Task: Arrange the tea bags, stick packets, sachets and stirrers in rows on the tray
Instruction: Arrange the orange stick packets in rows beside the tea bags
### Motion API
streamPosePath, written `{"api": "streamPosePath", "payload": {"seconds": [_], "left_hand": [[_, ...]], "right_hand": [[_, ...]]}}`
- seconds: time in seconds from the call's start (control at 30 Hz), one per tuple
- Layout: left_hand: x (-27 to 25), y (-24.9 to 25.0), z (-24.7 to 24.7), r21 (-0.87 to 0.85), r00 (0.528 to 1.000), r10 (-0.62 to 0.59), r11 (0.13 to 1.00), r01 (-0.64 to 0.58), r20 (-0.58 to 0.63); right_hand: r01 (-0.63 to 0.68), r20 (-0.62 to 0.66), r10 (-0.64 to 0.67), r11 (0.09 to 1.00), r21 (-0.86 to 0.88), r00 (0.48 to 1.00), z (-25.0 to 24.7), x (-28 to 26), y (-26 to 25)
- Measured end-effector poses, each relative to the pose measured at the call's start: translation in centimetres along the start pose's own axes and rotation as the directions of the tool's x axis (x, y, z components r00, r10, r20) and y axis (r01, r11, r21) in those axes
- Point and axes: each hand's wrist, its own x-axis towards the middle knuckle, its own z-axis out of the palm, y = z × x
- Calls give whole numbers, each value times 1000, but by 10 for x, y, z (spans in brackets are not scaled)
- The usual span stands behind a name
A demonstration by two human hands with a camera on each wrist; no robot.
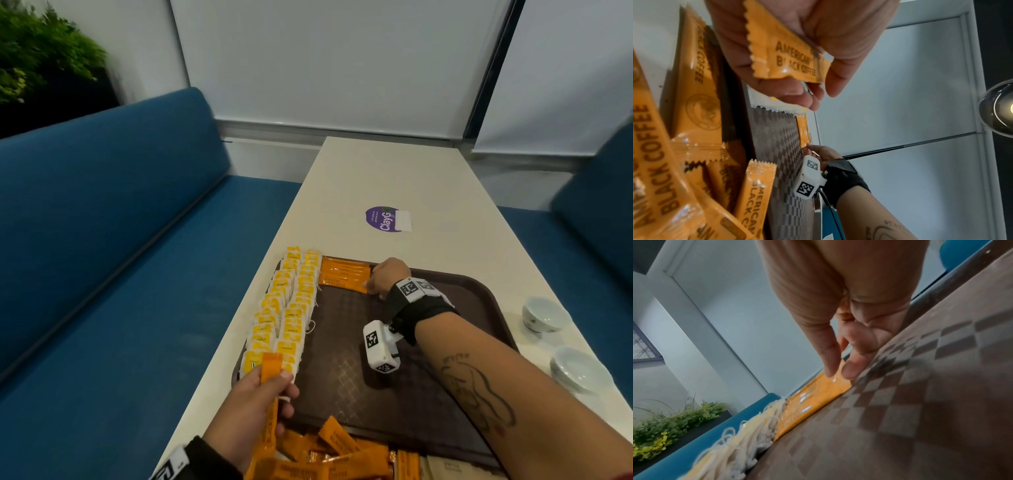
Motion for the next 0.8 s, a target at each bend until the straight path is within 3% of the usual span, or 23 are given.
{"api": "streamPosePath", "payload": {"seconds": [0.07, 0.17, 0.3, 0.43, 0.6, 0.8], "left_hand": [[-2, 1, -1, -32, 1000, 13, 999, -13, 11], [-6, 1, -3, 9, 998, 58, 998, -58, 33], [-14, -2, -4, 196, 989, 125, 971, -139, 80], [-29, -7, 2, 378, 968, 187, 895, -238, 167], [-52, -18, 13, 493, 934, 217, 803, -336, 283], [-66, -26, 22, 540, 928, 163, 774, -332, 336]], "right_hand": [[46, -11, -45, 966, 256, 999, -8, -11, 6], [157, 41, -183, 924, 349, 982, -22, -59, 9], [340, 327, -375, 927, 162, 867, -34, -138, 19], [449, 547, -381, 894, 10, 746, -34, -202, 43], [637, 571, -414, 723, -267, 709, -21, -247, 67], [678, 612, -368, 611, -408, 700, -4, -264, 72]]}}
